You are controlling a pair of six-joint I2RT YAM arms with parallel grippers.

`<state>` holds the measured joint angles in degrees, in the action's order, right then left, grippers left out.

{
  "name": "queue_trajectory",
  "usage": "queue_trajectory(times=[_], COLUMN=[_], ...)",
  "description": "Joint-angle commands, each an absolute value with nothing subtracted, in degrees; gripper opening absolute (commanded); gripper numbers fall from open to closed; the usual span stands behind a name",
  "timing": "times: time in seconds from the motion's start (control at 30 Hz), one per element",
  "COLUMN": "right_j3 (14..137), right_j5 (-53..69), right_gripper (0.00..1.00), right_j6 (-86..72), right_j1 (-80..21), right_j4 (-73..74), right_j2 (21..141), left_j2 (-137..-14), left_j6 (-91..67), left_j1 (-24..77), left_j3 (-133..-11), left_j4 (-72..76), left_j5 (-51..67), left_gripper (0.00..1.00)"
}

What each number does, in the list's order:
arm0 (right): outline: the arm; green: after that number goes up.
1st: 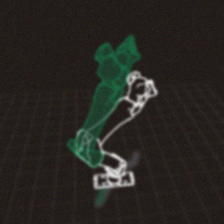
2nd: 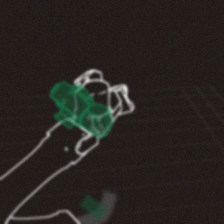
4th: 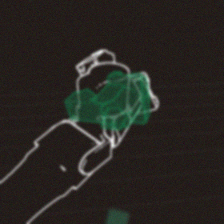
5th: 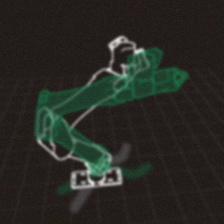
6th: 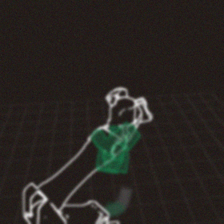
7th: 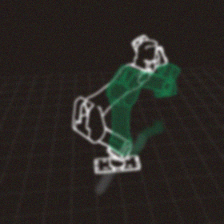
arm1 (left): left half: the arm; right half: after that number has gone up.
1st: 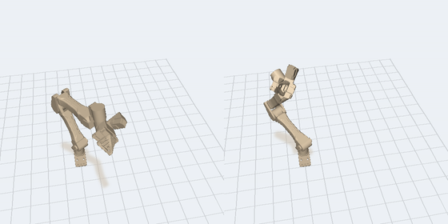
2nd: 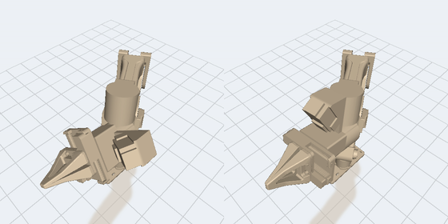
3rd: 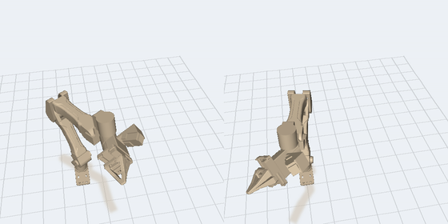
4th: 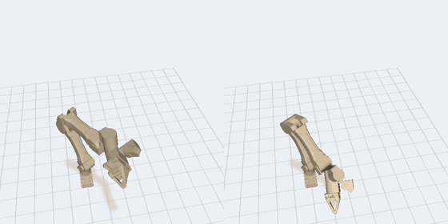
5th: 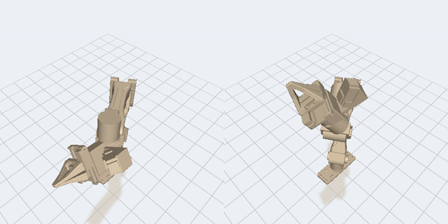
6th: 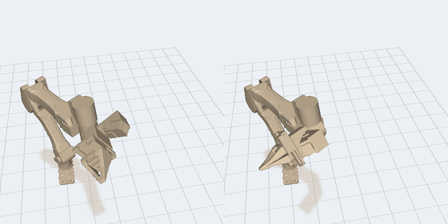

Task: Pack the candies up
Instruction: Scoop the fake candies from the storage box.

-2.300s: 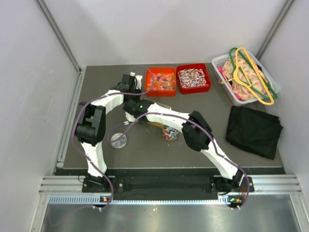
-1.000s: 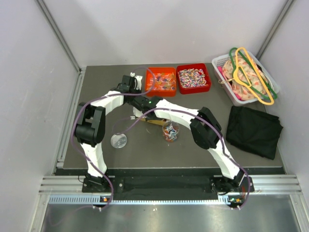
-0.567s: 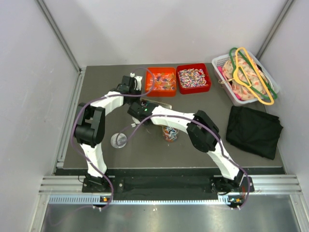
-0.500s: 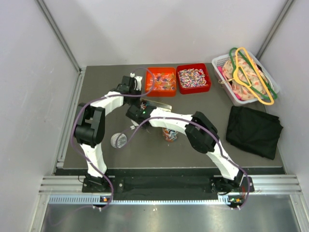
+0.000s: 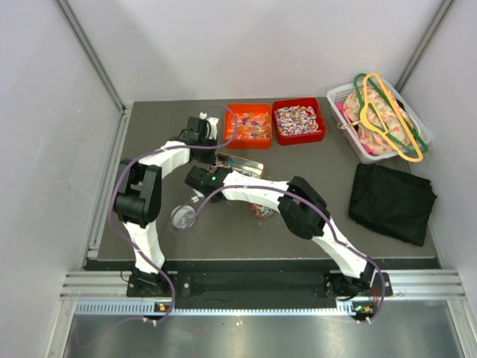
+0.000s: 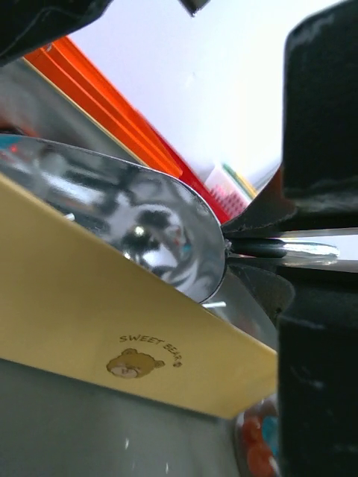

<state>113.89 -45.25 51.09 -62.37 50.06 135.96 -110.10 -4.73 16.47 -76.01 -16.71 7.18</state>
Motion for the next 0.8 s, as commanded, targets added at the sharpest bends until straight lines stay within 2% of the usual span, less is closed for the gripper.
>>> queue_trajectory(times=[0.0, 0.47, 0.77], right_j3=[116.10, 117.07, 114.35], right_j5=[-30.16, -13.20, -7.31], right_gripper=[0.00, 0.00, 0.00], right_j6=[45.71, 30.34, 24.27], right_j1=[-63.37, -58.81, -55.99], right_j4=[53.96, 55.11, 53.61], right_j2=[137.64, 133.07, 128.41], left_j2=[-107.14, -107.05, -106.70], left_j6=[-6.68, -6.59, -6.59], left_j1=[16.00, 15.56, 15.12], left_j3=[-76.81, -76.38, -76.20], left_j4=[-13.97, -13.89, -13.97], left_j5=[8.17, 8.26, 8.09], left_gripper=[0.00, 0.00, 0.00])
